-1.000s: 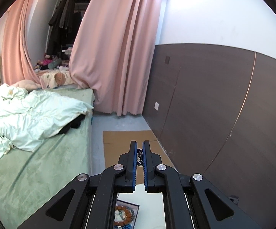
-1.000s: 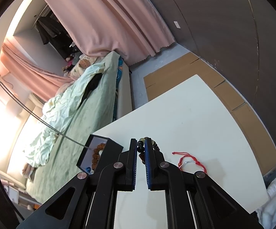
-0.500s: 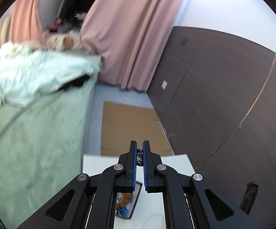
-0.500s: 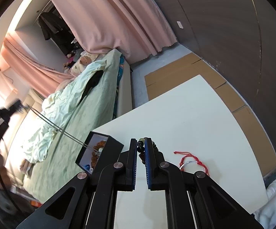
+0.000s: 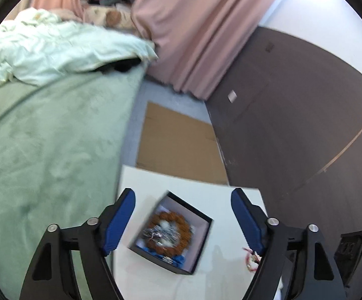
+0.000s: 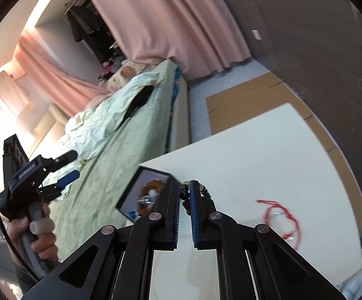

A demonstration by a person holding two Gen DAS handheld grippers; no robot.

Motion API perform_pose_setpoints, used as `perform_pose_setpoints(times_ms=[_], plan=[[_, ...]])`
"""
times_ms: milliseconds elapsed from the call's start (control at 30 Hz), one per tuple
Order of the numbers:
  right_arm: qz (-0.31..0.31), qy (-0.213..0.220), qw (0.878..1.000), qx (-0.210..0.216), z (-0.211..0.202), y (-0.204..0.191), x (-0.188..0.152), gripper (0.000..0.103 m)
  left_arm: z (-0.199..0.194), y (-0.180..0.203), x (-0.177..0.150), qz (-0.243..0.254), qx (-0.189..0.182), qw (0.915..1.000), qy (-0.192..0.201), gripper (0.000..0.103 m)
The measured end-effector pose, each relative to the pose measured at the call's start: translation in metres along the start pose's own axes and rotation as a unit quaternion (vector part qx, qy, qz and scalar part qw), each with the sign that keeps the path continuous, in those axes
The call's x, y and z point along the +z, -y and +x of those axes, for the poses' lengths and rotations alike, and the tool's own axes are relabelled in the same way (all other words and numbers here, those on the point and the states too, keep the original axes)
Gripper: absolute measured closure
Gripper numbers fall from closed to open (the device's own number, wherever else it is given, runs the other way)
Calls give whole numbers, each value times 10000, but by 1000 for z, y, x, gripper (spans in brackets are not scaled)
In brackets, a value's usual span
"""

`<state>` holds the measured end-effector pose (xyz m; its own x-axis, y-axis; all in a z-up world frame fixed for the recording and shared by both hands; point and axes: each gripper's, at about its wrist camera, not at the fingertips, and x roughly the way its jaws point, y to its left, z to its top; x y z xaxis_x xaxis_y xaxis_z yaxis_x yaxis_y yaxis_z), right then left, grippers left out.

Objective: Organize jewelry
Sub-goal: 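Open both grippers over the box and withdraw toward the red string bracelet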

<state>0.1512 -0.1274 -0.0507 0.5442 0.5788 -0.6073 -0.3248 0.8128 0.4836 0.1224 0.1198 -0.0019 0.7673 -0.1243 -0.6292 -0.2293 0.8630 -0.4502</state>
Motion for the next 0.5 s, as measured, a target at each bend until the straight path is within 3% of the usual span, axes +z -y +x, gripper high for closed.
perform_pose_setpoints(times_ms=[333, 500], plan=[[-752, -264, 9964, 295, 43, -74, 15, 94, -19, -36, 8, -250, 56, 9997, 58, 23], [-899, -456, 9947, 205, 73, -92, 15, 94, -26, -49, 12, -432, 15, 9990, 124, 23]])
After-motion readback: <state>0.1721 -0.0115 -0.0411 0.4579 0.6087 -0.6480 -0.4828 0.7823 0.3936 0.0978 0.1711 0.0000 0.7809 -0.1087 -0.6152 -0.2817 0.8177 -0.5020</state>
